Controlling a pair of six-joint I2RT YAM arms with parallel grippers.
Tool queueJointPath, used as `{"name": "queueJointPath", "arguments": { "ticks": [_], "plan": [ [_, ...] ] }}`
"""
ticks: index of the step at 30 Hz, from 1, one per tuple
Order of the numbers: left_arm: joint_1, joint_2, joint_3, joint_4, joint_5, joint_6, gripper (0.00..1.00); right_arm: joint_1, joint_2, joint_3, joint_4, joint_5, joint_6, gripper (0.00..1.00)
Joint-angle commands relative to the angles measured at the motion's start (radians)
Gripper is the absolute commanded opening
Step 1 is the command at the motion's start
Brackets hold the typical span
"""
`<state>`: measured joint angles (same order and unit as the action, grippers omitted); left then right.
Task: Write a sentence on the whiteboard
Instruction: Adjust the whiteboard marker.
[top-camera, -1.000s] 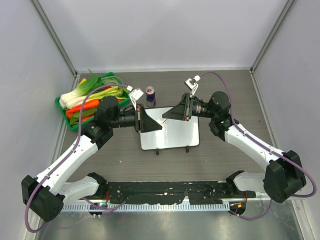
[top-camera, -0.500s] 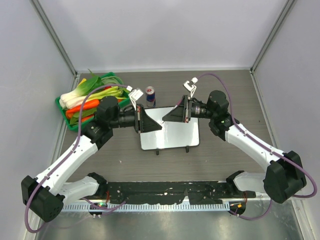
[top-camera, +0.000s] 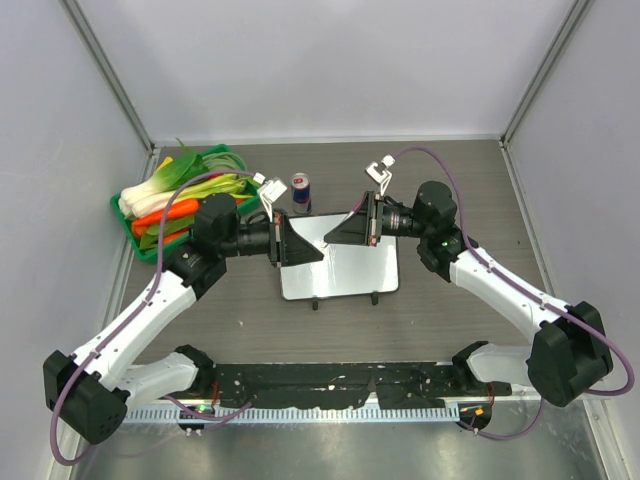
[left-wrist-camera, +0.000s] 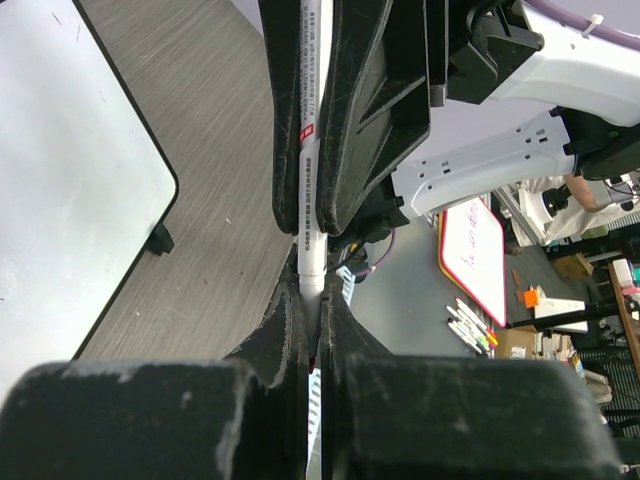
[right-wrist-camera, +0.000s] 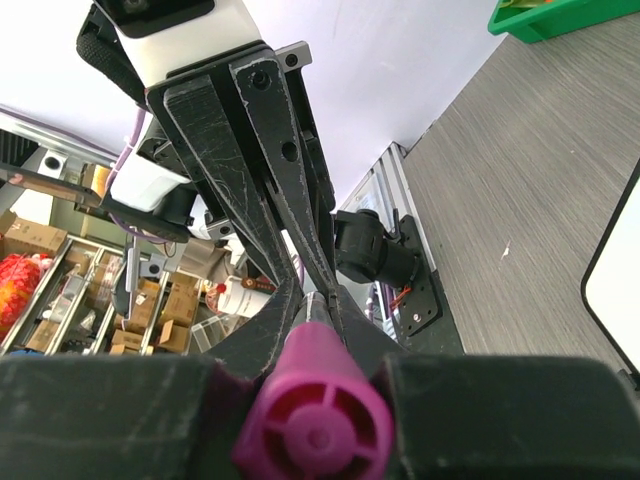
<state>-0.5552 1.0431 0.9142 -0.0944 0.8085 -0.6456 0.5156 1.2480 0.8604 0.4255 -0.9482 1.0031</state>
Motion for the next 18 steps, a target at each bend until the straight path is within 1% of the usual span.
{"name": "queueJointPath", "arguments": {
  "ticks": [1, 5, 6, 7, 10, 12, 14, 16, 18],
  "plan": [
    [0.001, -0.015, 0.003, 0.047, 0.031, 0.009, 0.00, 0.004, -0.027, 0.023, 0.039, -0.011, -0.001, 0.01],
    [0.000, -0.023, 0.000, 0.036, 0.018, 0.017, 0.00, 0.004, -0.038, 0.014, 0.021, -0.001, -0.020, 0.01],
    [0.000, -0.023, 0.000, 0.035, 0.018, 0.017, 0.03, 0.003, -0.042, 0.015, 0.013, 0.008, -0.027, 0.01],
    [0.000, -0.025, 0.003, 0.027, 0.017, 0.017, 0.12, 0.004, -0.044, 0.015, -0.008, 0.012, -0.040, 0.01],
    [-0.002, -0.032, 0.003, 0.013, 0.005, 0.014, 0.52, 0.003, -0.050, 0.025, -0.089, 0.048, -0.095, 0.01],
    [0.000, -0.041, 0.000, -0.005, -0.026, 0.009, 0.73, 0.004, -0.062, 0.025, -0.152, 0.080, -0.136, 0.01],
    [0.001, -0.054, -0.011, -0.025, -0.055, 0.000, 0.85, 0.004, -0.077, 0.022, -0.220, 0.124, -0.182, 0.01],
    [0.000, -0.072, -0.017, -0.060, -0.121, -0.011, 0.93, 0.004, -0.105, 0.014, -0.281, 0.184, -0.225, 0.01],
    [0.001, -0.093, -0.027, -0.126, -0.187, -0.020, 0.96, 0.004, -0.136, 0.002, -0.349, 0.244, -0.283, 0.01]
  ]
}}
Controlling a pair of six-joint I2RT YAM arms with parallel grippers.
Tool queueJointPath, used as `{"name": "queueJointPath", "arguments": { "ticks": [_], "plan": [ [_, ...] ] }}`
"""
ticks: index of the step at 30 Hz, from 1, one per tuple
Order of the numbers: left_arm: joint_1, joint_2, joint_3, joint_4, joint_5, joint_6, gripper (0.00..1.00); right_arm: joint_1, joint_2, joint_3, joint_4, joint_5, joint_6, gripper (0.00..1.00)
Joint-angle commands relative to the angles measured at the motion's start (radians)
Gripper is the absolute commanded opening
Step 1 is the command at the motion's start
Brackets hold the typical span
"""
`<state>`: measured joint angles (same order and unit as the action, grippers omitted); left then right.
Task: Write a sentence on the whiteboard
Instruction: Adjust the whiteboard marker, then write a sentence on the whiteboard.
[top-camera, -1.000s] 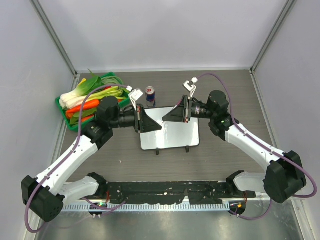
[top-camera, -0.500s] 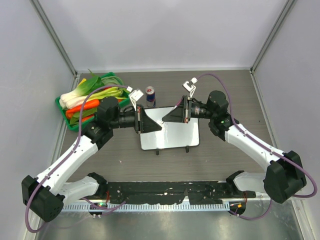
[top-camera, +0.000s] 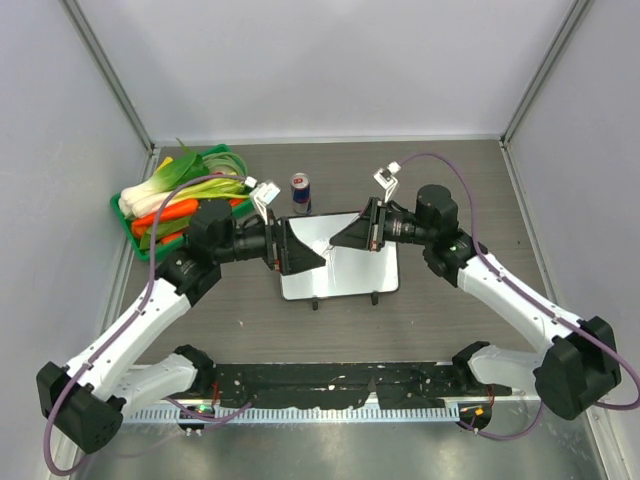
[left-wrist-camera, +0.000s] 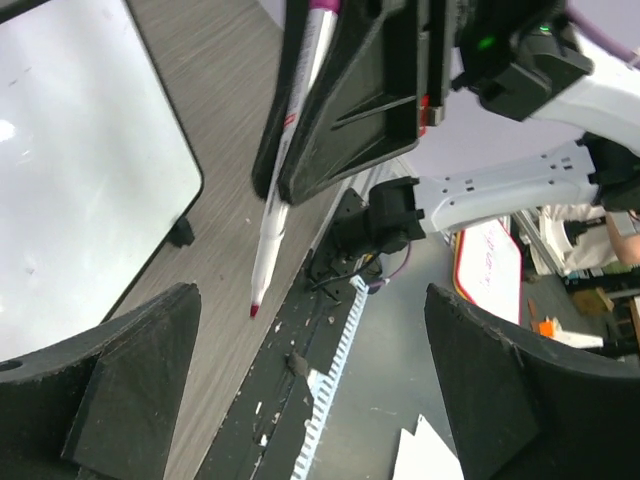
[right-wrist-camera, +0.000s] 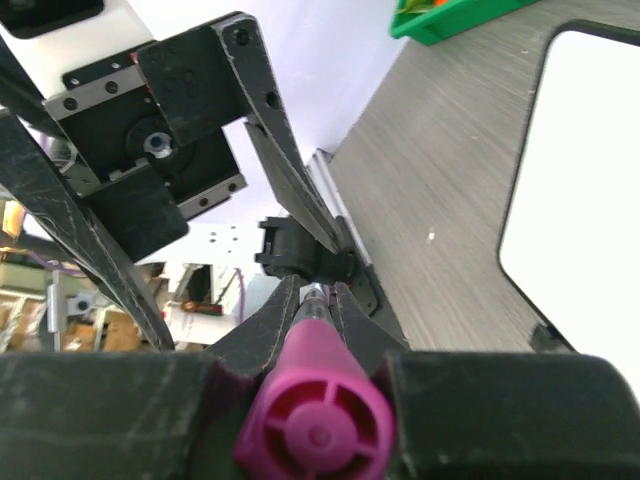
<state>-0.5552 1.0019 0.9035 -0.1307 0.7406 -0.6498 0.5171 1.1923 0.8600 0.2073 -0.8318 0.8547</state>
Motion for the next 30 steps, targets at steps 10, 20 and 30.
{"name": "queueJointPath", "arguments": {
  "ticks": [10, 20, 30],
  "plan": [
    [0.000, -0.196, -0.176, -0.290, -0.421, -0.207, 0.97, 0.003, -0.316, -0.070, -0.457, 0.373, -0.213, 0.01],
    [0.000, -0.275, -0.347, -0.268, -0.425, -0.244, 0.98, 0.003, -0.595, -0.179, -0.585, 0.444, -0.195, 0.01],
    [0.000, -0.312, -0.402, -0.291, -0.422, -0.223, 0.98, 0.003, -0.723, -0.266, -0.611, 0.439, -0.184, 0.01]
  ]
}}
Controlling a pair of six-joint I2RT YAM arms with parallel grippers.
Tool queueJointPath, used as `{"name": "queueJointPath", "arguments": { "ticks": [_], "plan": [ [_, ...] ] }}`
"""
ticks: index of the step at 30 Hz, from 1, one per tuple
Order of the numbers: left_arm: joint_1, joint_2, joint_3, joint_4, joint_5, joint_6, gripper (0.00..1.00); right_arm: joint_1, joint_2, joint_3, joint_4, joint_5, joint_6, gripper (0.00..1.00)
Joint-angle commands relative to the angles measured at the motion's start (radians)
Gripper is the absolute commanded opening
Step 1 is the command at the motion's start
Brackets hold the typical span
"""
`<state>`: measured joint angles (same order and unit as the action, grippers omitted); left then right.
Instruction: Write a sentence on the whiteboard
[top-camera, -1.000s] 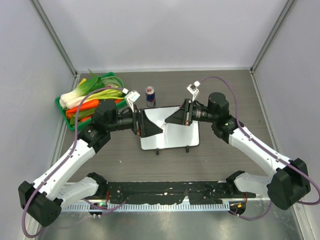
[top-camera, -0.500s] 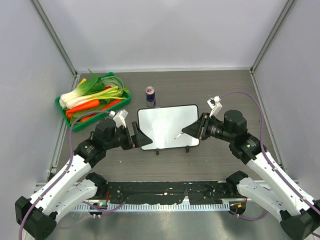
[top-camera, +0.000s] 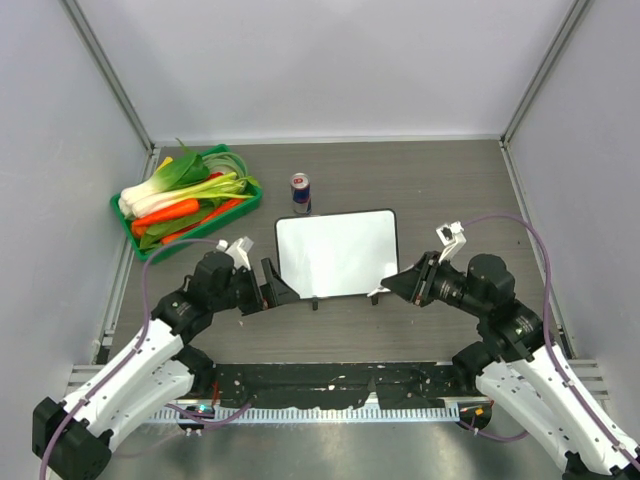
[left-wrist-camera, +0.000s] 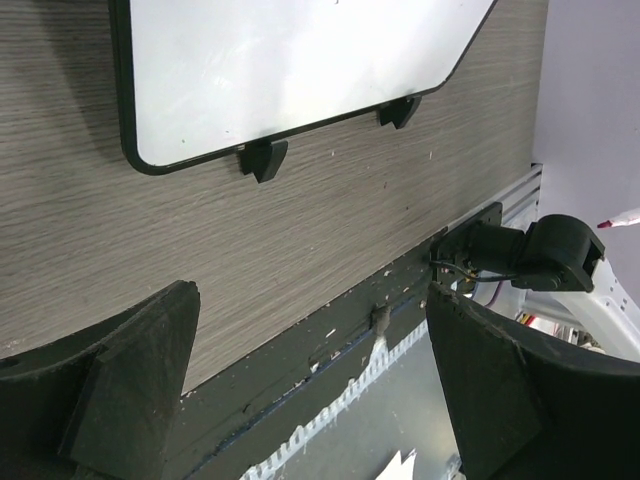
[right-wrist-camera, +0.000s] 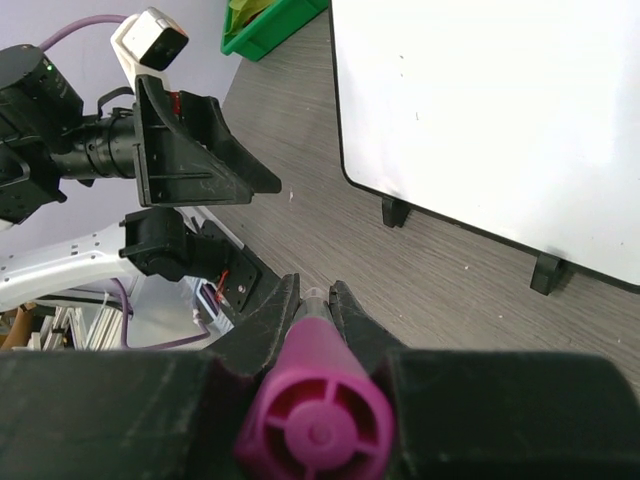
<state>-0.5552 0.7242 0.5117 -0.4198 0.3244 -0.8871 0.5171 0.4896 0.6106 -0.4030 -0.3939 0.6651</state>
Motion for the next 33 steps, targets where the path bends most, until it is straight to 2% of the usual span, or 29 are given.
{"name": "queueJointPath", "arguments": {
  "ticks": [1, 7, 19, 24, 28, 33],
  "plan": [
    [0.000, -0.043, -0.016, -0.007, -0.008, 0.025, 0.98, 0.003, -0.028, -0.021, 0.000, -0.003, 0.004, 0.01],
    [0.000, -0.062, -0.004, -0.073, -0.053, 0.082, 0.99, 0.003, -0.081, -0.064, -0.017, 0.024, 0.025, 0.01],
    [0.001, 0.027, 0.010, -0.037, 0.008, 0.135, 0.99, 0.003, -0.186, -0.074, -0.115, 0.098, 0.065, 0.01],
    [-0.002, -0.064, -0.021, -0.020, 0.008, 0.100, 0.99, 0.003, -0.261, -0.060, -0.189, 0.142, 0.079, 0.01],
    [-0.006, -0.147, -0.070, 0.006, 0.001, 0.057, 0.99, 0.001, -0.304, -0.060, -0.197, 0.119, 0.117, 0.01],
    [-0.005, -0.170, -0.070, -0.020, -0.039, 0.045, 0.99, 0.003, -0.342, -0.040, -0.243, 0.119, 0.126, 0.01]
  ]
}}
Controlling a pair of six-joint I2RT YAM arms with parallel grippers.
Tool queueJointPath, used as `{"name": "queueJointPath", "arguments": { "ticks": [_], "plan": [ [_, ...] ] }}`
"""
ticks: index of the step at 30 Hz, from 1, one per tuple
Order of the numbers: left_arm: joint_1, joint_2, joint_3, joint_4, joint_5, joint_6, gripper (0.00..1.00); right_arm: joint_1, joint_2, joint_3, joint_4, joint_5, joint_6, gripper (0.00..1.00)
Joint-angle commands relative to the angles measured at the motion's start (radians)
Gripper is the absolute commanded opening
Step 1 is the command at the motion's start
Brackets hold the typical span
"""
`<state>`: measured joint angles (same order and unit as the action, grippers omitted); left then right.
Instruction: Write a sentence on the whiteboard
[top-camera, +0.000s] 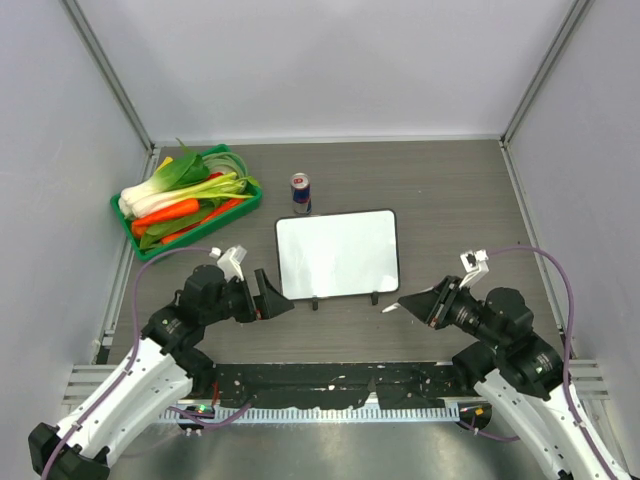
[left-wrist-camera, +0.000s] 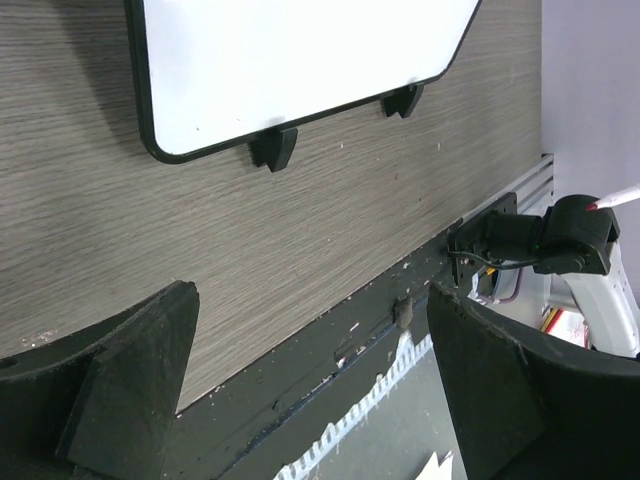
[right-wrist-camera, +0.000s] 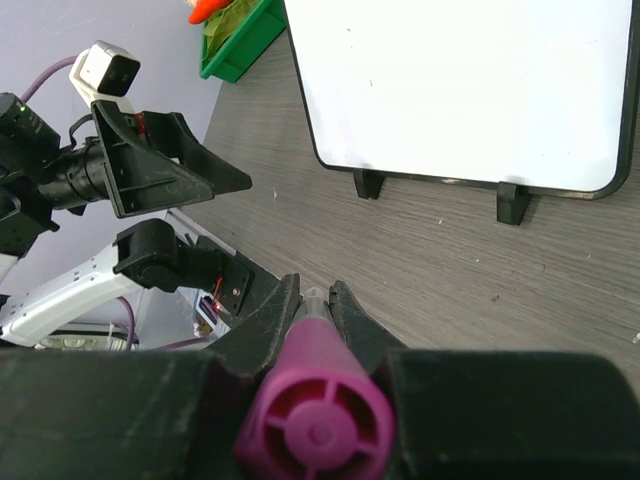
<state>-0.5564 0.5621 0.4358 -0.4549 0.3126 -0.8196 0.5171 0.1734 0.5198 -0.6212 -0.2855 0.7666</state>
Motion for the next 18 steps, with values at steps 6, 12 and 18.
{"name": "queueJointPath", "arguments": {
  "ticks": [6, 12, 18],
  "plan": [
    [-0.004, 0.001, 0.006, 0.002, -0.082, -0.035, 0.99, 0.003, 0.055, 0.046, 0.018, -0.030, -0.019, 0.01],
    [-0.005, 0.133, 0.066, 0.013, -0.128, -0.013, 0.97, 0.003, 0.276, 0.074, 0.205, -0.099, -0.092, 0.01],
    [0.009, 0.286, 0.142, 0.087, -0.153, 0.049, 0.98, 0.003, 0.492, 0.117, 0.403, -0.184, -0.119, 0.01]
  ]
}}
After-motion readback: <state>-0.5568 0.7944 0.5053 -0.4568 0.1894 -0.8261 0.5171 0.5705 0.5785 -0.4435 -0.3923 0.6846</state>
